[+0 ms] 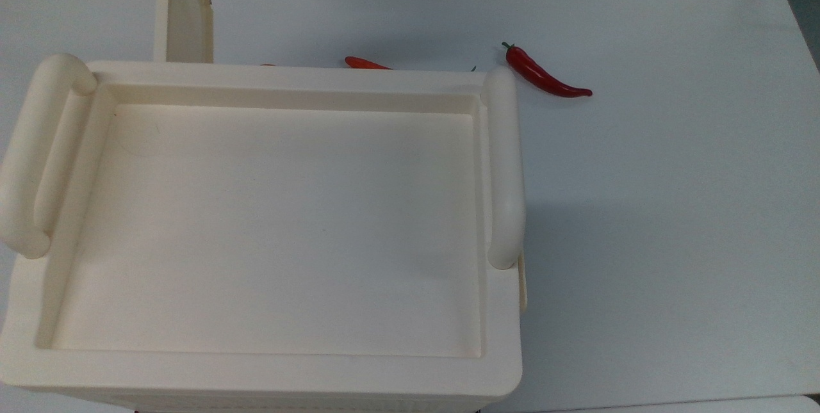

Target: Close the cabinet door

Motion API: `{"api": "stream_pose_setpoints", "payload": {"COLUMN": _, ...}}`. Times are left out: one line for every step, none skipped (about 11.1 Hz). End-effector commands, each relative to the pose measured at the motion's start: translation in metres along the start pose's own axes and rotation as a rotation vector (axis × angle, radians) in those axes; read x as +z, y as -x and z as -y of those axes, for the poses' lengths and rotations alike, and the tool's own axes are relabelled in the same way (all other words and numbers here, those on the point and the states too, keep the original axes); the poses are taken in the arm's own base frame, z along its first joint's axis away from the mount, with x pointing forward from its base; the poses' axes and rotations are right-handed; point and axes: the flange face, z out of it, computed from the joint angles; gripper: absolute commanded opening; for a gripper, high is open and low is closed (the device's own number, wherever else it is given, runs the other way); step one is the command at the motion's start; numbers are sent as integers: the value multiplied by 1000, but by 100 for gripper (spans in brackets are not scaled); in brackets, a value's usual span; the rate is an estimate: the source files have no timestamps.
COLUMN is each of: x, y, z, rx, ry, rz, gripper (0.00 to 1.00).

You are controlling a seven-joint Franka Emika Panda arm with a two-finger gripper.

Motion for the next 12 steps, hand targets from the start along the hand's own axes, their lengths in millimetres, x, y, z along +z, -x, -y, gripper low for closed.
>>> {"api": "stream_pose_setpoints", "payload": {"x": 2, "y": 2, "z": 3, "rx": 10, "ry": -12, "rz": 0, "gripper": 100}}
{"api": "stream_pose_setpoints", "payload": {"x": 4, "y": 1, "z": 4, "rx": 8, "ry": -12, "rz": 3, "gripper": 100}}
{"api": "stream_pose_setpoints", "payload": {"x": 5, "y": 1, "z": 4, "rx": 5, "ry": -12, "rz": 4, "gripper": 100}}
{"api": "stream_pose_setpoints", "payload": {"x": 5, "y": 1, "z": 4, "rx": 0, "ry": -12, "rz": 3, "gripper": 100}}
{"api": "stream_pose_setpoints", "payload": {"x": 5, "y": 0, "z": 3, "rx": 2, "ry": -12, "rz": 0, "gripper": 89}}
{"api": "stream_pose_setpoints", "payload": {"x": 5, "y": 0, "z": 3, "rx": 0, "ry": -12, "rz": 0, "gripper": 65}}
{"api": "stream_pose_setpoints", "payload": {"x": 5, "y": 0, "z": 2, "rx": 2, "ry": -12, "rz": -2, "gripper": 40}}
{"api": "stream_pose_setpoints", "payload": {"x": 6, "y": -1, "z": 2, "rx": 0, "ry": -13, "rz": 0, "gripper": 18}}
{"api": "stream_pose_setpoints", "payload": {"x": 6, "y": -1, "z": 2, "rx": -8, "ry": -12, "rz": -2, "gripper": 5}}
{"api": "stream_pose_setpoints", "payload": {"x": 5, "y": -1, "z": 1, "rx": -8, "ry": -12, "rz": -1, "gripper": 3}}
{"api": "stream_pose_setpoints", "payload": {"x": 6, "y": -1, "z": 1, "rx": -8, "ry": -12, "rz": -1, "gripper": 2}}
{"api": "stream_pose_setpoints", "payload": {"x": 5, "y": -1, "z": 2, "rx": -6, "ry": -14, "rz": -2, "gripper": 2}}
